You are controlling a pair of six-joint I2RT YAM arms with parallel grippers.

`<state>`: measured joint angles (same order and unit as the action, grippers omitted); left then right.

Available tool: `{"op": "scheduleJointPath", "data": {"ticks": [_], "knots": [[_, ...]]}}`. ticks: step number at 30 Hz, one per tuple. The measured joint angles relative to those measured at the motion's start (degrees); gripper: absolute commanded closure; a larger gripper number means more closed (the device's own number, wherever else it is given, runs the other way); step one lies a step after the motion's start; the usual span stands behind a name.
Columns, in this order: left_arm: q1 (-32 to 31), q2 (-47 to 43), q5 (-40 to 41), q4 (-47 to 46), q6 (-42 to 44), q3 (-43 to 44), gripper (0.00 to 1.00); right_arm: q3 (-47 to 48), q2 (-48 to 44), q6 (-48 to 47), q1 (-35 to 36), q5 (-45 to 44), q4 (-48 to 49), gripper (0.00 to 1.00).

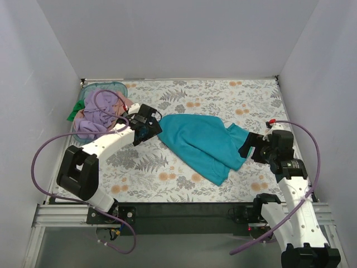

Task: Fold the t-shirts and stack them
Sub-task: Flatten the tshirt out

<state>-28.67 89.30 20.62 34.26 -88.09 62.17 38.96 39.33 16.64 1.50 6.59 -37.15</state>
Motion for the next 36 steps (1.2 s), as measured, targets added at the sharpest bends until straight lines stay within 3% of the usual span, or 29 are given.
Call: {"op": "scheduleJointPath", "data": {"ticks": [6,13,19,25,27,30,33,34,35,36], "knots": [[0.48,-0.37,-0.2,-1.9,-0.17,-1.16,0.11,-3.34,6.29,1.27,0.09,0.15,3.23,0.02],[3.8,9.16,-3.82,-7.04,1.09,3.13,0.13,-2.64,18.88,3.04,1.2,-0.55,14.56,0.03],[5.01,19.32,-6.12,-8.52,2.56,8.92,0.17,6.78,34.53,2.86,10.21,-7.28,19.96,0.03],[5.05,23.39,-9.57,-11.67,4.13,13.9,0.19,17.0,49.24,2.93,10.51,-14.53,22.67,0.09],[5.05,24.0,-10.12,-12.17,4.61,14.73,0.19,19.45,53.16,3.04,10.49,-16.06,22.8,0.16],[5.05,24.9,-11.28,-12.72,5.73,15.54,0.28,22.38,58.42,3.58,10.49,-17.53,23.3,0.3],[5.05,25.57,-12.59,-13.81,6.64,15.72,0.51,23.37,62.14,4.37,10.49,-19.02,23.71,0.52],[5.07,25.77,-13.27,-14.05,6.88,15.76,0.63,23.41,63.04,4.98,10.49,-19.43,23.67,0.58],[5.11,26.1,-14.08,-14.4,7.13,15.76,1.0,23.41,63.78,5.44,10.49,-19.74,23.61,0.7],[5.16,26.29,-14.58,-14.69,7.04,15.74,1.0,23.45,64.24,5.55,10.51,-20.15,23.71,0.78]]}}
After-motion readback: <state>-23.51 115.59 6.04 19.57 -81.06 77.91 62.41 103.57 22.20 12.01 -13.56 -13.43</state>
